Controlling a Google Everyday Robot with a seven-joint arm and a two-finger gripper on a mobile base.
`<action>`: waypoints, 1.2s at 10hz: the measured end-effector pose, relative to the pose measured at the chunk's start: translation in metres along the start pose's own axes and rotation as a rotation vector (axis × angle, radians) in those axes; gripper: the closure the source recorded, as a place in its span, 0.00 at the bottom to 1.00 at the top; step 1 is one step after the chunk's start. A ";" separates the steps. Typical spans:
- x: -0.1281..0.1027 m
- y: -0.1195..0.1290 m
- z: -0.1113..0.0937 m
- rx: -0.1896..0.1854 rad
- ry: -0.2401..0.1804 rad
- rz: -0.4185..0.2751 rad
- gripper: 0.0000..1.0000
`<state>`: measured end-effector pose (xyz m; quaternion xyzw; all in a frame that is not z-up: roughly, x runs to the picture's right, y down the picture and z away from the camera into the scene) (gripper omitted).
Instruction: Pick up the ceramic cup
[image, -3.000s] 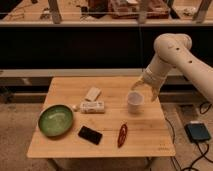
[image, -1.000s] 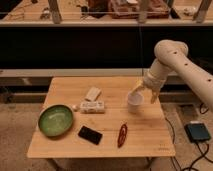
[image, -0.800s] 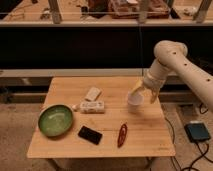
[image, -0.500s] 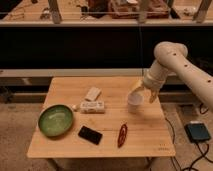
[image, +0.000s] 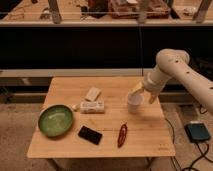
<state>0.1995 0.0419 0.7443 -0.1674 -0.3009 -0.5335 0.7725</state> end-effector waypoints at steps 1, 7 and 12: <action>0.003 0.001 0.002 0.002 0.009 0.001 0.35; 0.023 0.015 0.016 -0.016 0.077 0.040 0.35; 0.030 0.024 0.028 -0.017 0.178 0.043 0.35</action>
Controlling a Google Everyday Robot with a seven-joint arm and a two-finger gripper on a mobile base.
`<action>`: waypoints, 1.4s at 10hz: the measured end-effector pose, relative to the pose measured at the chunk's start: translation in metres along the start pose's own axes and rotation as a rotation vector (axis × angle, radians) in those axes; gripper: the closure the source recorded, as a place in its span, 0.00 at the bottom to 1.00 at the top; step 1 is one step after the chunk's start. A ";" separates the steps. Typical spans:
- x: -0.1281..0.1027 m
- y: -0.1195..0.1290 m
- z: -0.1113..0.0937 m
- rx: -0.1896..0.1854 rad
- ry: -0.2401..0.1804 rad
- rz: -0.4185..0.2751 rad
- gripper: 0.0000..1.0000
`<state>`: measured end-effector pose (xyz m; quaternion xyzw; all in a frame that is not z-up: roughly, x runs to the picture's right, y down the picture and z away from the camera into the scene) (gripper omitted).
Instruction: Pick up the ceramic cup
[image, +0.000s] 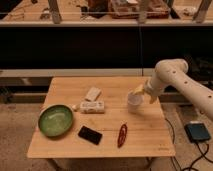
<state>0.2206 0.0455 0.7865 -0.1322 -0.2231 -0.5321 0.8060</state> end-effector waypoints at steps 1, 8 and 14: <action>0.001 0.000 0.004 0.000 0.011 -0.001 0.35; 0.013 0.001 0.023 -0.031 0.008 0.013 0.35; 0.014 0.011 0.043 -0.058 -0.038 0.034 0.35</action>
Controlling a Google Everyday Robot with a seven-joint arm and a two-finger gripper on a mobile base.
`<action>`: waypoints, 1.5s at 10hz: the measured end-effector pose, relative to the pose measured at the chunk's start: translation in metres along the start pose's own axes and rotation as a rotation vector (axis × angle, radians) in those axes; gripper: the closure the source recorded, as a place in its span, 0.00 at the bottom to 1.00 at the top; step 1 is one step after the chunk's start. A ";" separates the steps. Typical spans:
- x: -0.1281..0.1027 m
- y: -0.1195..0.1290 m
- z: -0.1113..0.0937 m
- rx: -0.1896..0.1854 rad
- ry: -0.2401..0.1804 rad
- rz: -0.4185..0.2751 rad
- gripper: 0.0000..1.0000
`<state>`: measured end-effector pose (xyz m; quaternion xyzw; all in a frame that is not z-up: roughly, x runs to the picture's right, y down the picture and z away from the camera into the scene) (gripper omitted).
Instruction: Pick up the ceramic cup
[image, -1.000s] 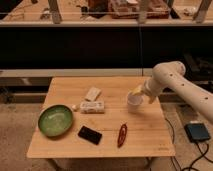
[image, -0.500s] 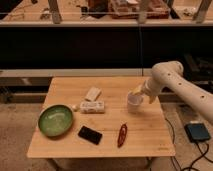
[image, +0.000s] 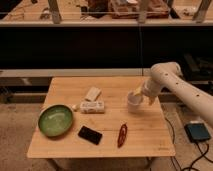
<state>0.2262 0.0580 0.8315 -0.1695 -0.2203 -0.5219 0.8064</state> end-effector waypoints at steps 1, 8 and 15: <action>0.000 0.002 0.004 -0.007 -0.007 0.001 0.35; -0.003 0.010 0.022 -0.043 -0.041 0.011 0.35; -0.002 0.001 0.018 -0.035 -0.057 -0.008 0.73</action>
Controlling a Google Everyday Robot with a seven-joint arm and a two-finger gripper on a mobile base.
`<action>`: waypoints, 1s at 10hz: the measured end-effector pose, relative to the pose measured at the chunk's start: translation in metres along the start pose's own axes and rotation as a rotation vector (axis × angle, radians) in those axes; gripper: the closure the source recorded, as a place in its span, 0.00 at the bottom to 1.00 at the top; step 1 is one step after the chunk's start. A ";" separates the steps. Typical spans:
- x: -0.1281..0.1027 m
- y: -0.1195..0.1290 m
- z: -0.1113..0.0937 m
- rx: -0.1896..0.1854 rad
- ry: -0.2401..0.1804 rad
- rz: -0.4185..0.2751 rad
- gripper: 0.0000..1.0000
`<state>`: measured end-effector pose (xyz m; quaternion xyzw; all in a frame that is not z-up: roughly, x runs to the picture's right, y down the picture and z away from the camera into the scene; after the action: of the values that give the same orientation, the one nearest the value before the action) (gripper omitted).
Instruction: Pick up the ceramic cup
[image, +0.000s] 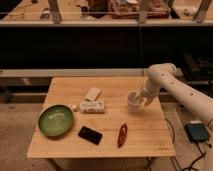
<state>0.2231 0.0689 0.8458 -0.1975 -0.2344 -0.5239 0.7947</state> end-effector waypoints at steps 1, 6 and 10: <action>0.000 0.001 0.001 -0.001 -0.002 0.000 0.82; 0.003 -0.013 -0.037 0.004 0.013 -0.045 0.90; -0.002 -0.022 -0.073 0.021 0.037 -0.104 0.90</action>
<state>0.2146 0.0211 0.7870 -0.1670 -0.2350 -0.5655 0.7727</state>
